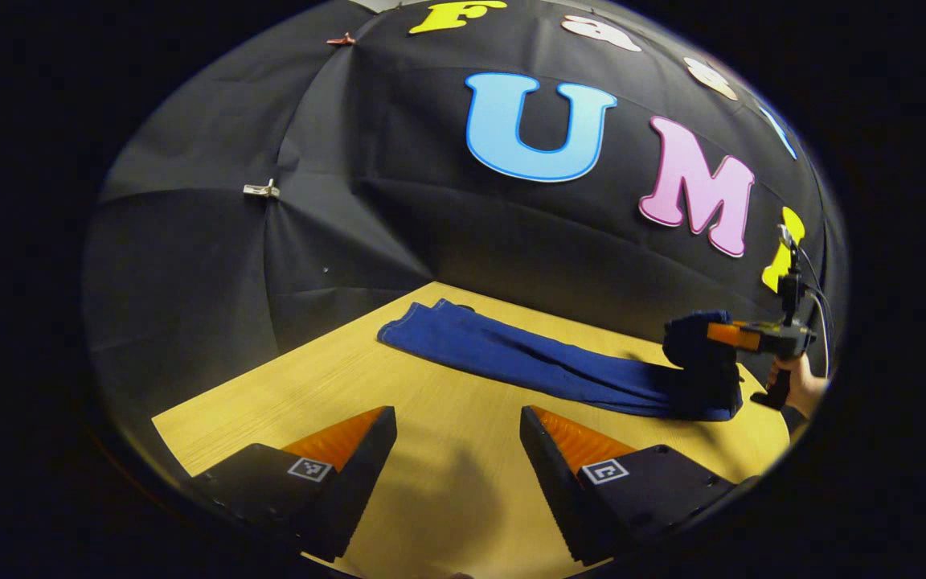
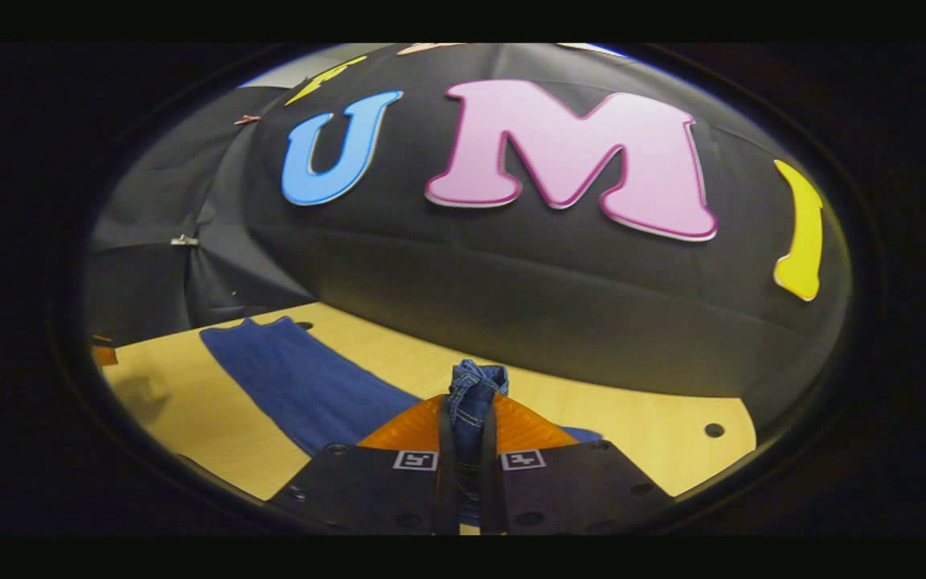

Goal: Grasp the waist and the cuffs of the jeans and fold them to make the two legs overlap; first hold the waist and fold one-third of the jeans toward the cuffs, then hold the cuffs and fold the remaining one-third in the same direction to finish folding.

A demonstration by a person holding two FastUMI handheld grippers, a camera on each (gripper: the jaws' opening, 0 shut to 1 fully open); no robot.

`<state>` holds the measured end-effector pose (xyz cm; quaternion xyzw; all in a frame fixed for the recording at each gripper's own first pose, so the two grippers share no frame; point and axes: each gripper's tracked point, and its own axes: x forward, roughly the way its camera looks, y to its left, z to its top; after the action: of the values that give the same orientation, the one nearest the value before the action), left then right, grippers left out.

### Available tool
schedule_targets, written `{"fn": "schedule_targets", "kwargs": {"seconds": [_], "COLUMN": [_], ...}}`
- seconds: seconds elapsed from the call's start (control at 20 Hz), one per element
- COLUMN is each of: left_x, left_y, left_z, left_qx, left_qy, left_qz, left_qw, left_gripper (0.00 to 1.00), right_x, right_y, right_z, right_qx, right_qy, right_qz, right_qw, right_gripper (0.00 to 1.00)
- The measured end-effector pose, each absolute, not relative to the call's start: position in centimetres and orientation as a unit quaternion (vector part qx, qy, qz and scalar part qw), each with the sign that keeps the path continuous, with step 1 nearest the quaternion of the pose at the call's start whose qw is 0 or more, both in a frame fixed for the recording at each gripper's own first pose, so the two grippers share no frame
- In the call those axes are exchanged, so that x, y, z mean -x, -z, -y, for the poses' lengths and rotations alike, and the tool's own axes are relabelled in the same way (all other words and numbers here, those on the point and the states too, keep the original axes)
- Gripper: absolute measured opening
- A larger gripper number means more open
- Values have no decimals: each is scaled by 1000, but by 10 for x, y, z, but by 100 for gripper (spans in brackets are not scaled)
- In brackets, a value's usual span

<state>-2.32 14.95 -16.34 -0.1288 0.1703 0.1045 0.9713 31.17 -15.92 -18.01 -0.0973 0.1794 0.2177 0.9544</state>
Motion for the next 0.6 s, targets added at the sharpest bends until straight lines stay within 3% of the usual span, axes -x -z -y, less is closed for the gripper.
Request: {"fn": "schedule_targets", "kwargs": {"seconds": [0.25, 0.3, 0.4, 0.45, 0.55, 0.6], "left_x": [-48, -68, -113, -133, -164, -181], "left_y": [158, 155, 157, 165, 185, 196], "left_z": [-187, -200, -222, -231, -250, -263], "left_qx": [118, 112, 114, 118, 112, 98], "left_qy": [-103, -105, -102, -96, -92, -97], "left_qz": [-155, -151, -151, -161, -195, -210], "left_qw": [975, 976, 977, 975, 970, 968], "left_gripper": [97, 96, 96, 96, 97, 97], "right_x": [-322, -321, -309, -297, -285, -282], "right_y": [196, 198, 205, 211, 219, 220], "right_z": [158, 157, 149, 143, 141, 146], "right_qx": [92, 95, 84, 66, 40, 37], "right_qy": [-237, -238, -261, -274, -281, -279], "right_qz": [-207, -210, -222, -235, -246, -242], "right_qw": [945, 943, 936, 930, 927, 928], "right_gripper": [7, 8, 20, 18, 41, 58]}}
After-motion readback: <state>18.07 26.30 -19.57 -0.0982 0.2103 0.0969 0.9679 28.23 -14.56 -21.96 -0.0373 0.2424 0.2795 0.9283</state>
